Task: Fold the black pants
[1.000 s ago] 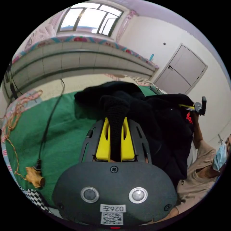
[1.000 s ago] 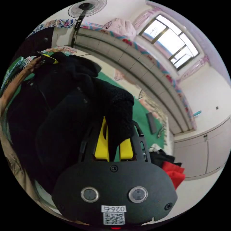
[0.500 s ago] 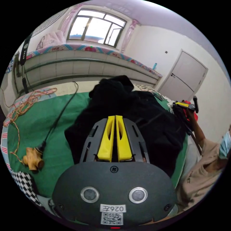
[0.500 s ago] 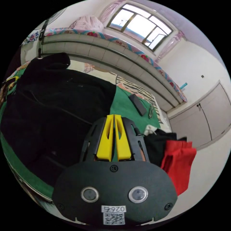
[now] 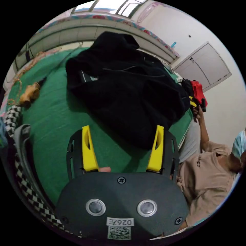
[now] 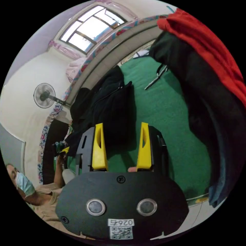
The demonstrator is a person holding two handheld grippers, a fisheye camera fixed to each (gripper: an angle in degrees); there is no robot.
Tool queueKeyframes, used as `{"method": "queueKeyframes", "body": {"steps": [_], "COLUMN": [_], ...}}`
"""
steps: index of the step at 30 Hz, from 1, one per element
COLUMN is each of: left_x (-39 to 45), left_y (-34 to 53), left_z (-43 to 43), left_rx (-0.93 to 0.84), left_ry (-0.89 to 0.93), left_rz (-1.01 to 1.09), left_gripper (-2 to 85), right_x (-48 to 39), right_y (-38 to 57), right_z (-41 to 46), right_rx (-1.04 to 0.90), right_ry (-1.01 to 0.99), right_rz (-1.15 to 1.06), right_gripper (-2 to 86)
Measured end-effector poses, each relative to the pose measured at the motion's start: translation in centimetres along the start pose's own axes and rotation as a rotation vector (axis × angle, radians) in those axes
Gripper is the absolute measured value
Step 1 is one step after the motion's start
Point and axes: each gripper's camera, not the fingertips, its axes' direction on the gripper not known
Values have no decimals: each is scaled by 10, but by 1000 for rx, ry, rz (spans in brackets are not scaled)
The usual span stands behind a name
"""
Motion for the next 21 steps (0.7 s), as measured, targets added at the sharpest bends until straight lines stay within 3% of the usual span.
{"method": "queueKeyframes", "body": {"steps": [2,4,7,10,12,14,16,21], "left_x": [5,19,48,60,47,23,-3,21], "left_y": [-4,-12,16,51,67,79,99,97], "left_z": [0,-7,-42,-44,-42,-51,-74,-132], "left_rx": [-8,-77,-4,-81,-82,-58,31,444], "left_ry": [-163,-79,-42,-8,10,68,-14,-35], "left_rz": [-55,15,194,301,239,132,-13,80], "left_gripper": [141,36,20,13,6,-4,-8,-10], "right_x": [2,-19,-68,-83,-59,-15,5,10], "right_y": [-11,-13,3,35,48,63,74,74], "right_z": [37,37,-24,-62,-57,-37,-25,-53], "right_rx": [-182,-178,-99,-158,-263,-402,-448,-167], "right_ry": [-222,-305,-270,149,203,107,95,133], "right_rz": [-33,-98,-356,-519,-462,-332,-279,-189], "right_gripper": [25,5,-10,-12,-12,-10,-5,-9]}}
